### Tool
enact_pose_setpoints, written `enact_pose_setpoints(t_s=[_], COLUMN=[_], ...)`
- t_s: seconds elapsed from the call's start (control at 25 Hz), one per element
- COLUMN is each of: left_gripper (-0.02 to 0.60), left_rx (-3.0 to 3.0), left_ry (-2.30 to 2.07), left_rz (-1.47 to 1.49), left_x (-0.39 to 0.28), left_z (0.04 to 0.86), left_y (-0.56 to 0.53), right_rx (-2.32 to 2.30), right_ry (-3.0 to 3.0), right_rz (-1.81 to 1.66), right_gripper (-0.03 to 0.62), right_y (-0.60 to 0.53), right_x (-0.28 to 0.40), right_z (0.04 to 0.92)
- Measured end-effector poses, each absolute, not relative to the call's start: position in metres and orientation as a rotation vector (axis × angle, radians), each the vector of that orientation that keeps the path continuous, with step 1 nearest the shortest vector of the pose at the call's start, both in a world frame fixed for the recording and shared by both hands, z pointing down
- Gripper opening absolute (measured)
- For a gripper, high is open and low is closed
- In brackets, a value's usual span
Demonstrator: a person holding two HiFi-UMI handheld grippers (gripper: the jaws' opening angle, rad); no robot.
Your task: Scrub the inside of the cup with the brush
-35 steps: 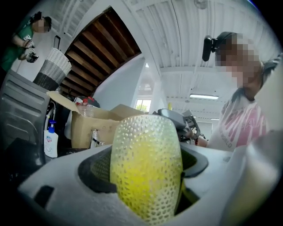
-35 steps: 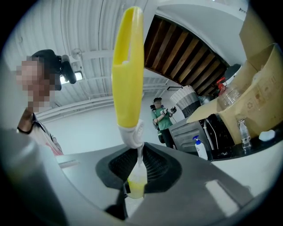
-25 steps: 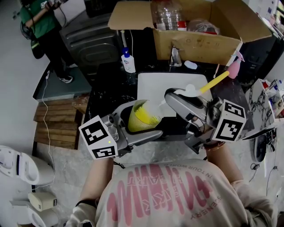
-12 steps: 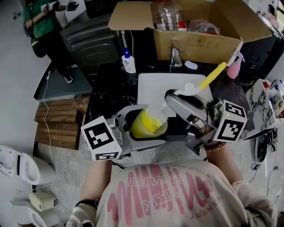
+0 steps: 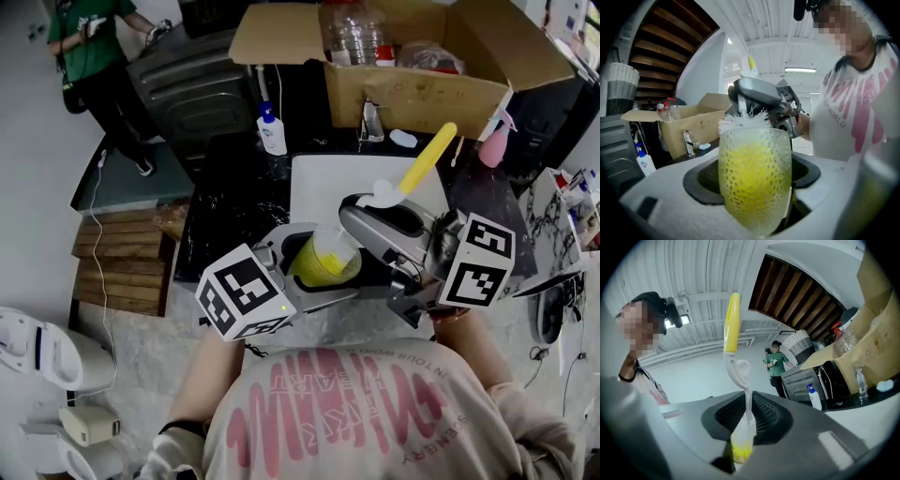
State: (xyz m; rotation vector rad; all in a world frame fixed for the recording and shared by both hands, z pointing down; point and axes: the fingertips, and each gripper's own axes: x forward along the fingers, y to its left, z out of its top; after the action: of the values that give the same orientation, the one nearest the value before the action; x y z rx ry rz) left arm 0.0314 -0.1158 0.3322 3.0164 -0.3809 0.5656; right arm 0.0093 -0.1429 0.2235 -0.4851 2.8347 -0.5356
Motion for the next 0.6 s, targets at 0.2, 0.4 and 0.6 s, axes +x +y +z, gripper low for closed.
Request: enact_pose_setpoints(t_s=[0.2,0.4,0.6], left_gripper=[0.382,0.382,0.382], left_rx=[2.978,2.928,2.866], left_ry=[-0.422,-0.500,-0.623], left_rz=[0.609,0.559,0.482], left_x=[0.034,0.033,0.027], left_z=[0.341,0.342,0.340], left_y=[-0.121,-0.129,-0.143], right_rx=[-0.532,-0.583,-0.613], right_ry=[2.884,2.928,2.962], right_rz=[-0.470,-0.374,-0.307], right_gripper=[0.055,0.055,0.055], right_y=[-0.141,-0.136,-0.134], right_x=[0.006,0.002,0.001], right_z=[0.226,0.225,0.225])
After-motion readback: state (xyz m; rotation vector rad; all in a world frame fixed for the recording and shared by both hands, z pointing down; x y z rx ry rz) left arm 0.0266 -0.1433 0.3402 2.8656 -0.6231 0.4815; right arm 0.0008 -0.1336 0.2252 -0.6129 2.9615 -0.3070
